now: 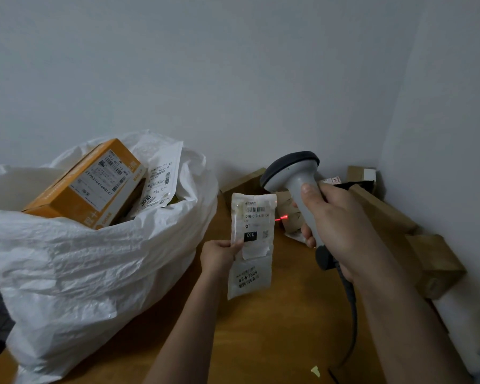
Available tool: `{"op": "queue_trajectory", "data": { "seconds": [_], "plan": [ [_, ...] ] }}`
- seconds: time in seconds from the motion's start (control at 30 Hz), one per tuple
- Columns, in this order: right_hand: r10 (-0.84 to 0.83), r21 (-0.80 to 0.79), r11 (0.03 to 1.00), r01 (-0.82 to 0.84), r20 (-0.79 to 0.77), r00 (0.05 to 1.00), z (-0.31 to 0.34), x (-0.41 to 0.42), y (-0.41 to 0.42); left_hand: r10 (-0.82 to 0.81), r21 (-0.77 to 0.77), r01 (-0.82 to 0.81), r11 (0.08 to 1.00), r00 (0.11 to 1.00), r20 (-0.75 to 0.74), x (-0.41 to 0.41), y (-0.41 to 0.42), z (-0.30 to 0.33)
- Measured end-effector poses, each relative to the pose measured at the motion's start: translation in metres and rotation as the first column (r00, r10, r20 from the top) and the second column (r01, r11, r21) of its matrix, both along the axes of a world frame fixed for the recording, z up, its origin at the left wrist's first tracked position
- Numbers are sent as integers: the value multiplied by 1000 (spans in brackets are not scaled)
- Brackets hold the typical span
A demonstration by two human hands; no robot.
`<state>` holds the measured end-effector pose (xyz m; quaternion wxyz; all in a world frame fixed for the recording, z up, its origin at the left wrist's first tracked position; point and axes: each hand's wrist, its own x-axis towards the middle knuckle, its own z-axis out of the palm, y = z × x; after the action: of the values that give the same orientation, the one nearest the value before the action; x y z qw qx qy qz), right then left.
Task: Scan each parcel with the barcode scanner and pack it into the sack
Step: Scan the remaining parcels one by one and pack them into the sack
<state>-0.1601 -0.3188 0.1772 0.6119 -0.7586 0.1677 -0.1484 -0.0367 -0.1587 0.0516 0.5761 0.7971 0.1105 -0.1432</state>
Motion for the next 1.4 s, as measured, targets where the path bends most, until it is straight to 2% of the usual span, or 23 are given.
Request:
{"op": "queue_trajectory", "data": {
  "seconds": [0.1, 0.17, 0.27, 0.33, 0.43, 0.5, 0.77, 1.27, 1.4],
  "plan": [
    [9, -3, 1000, -9, -13, 1000, -3, 2, -1, -22, 116, 17, 993, 999, 38, 2, 1, -2],
    [16, -9, 1000, -17, -22, 1000, -4, 2, -3, -14, 111, 12, 994, 1000, 12, 4, -1, -3],
    [37, -13, 999, -37, -26, 999, -4, 0, -6, 52, -8, -52, 999, 997, -57, 10, -5, -8],
    [50, -8, 999, -50, -17, 999, -4, 0, -7, 97, -151, -107, 983, 993, -69, 12, -11, -12],
    [44, 14, 999, -44, 2, 999, -5, 0, -8, 154, -321, -158, 934, 987, -38, 12, -19, -16],
    [35, 20, 999, -35, 16, 999, -5, 0, -9, 181, -352, -172, 920, 983, -5, 11, -22, -17],
    [11, 13, 1000, -11, 40, 999, -7, 3, -10, 306, -357, -255, 899, 947, 93, 9, -33, -14],
    [7, -52, 999, -1, 119, 993, 9, 3, -6, 318, -325, -248, 912, 930, 184, 16, -30, -4],
    [30, -58, 998, -20, 176, 984, 21, 6, 3, 287, -319, -188, 929, 910, 300, 17, -22, 13]
  ]
}}
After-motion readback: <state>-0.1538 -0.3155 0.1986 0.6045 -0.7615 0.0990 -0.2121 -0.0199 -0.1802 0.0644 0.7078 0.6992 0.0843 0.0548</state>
